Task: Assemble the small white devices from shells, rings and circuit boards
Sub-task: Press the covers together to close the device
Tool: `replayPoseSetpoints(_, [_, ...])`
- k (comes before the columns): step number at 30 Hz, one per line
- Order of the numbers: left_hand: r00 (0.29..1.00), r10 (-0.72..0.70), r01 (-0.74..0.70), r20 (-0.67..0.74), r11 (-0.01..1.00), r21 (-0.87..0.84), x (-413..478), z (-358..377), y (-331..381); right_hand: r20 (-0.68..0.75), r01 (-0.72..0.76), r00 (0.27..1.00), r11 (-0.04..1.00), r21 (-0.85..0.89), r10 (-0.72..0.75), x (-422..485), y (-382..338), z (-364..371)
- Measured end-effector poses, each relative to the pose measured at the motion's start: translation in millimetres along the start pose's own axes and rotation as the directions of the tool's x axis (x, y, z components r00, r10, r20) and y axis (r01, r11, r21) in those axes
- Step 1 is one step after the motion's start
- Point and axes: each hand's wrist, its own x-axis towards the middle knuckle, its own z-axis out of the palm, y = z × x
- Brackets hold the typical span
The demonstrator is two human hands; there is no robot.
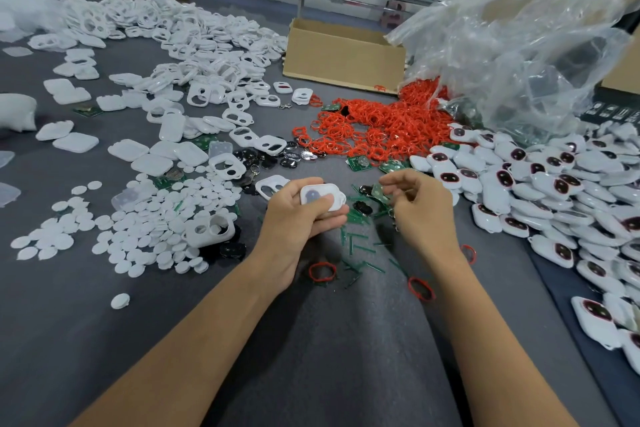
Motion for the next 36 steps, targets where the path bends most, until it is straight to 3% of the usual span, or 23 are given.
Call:
replayPoseSetpoints(8, [0.997, 0.077, -0.079, 0.025, 0.993, 0.088, -2, 0, -5, -0.044, 0.08, 0.995, 0.983, -0.165, -0.088, 14, 7, 2])
replayPoseSetpoints(14, [0.993, 0.102, -0.11, 0.06, 0.981, 0.16, 1, 1, -9, 0.227, 0.254, 0.956, 0.915, -0.314, -0.187, 66, -3, 24])
replayPoseSetpoints(19, [0.99, 0.099, -0.117, 0.102, 0.976, 0.184, 4, -2, -11, 0.378, 0.292, 0.92, 0.821, -0.491, -0.101, 96, -5, 42])
replayPoseSetpoints(23, [0.989, 0.098, -0.117, 0.11, 0.976, 0.186, 5, -3, -13, 0.372, 0.347, 0.915, 0.782, -0.517, -0.16, 96, -6, 36])
replayPoseSetpoints(27, [0.989, 0.109, -0.126, 0.099, 0.974, 0.189, 6, -3, -14, 0.236, 0.305, 0.945, 0.876, -0.373, -0.229, 73, -10, 17])
replayPoseSetpoints(32, [0.99, 0.122, -0.132, 0.068, 0.975, 0.179, 7, -1, -15, 0.314, 0.341, 0.925, 0.83, -0.44, -0.214, 33, -4, 12])
replayPoseSetpoints(36, [0.991, 0.125, -0.132, 0.052, 0.978, 0.162, 6, -1, -15, 0.275, 0.341, 0.93, 0.85, -0.402, -0.243, 26, 1, 11])
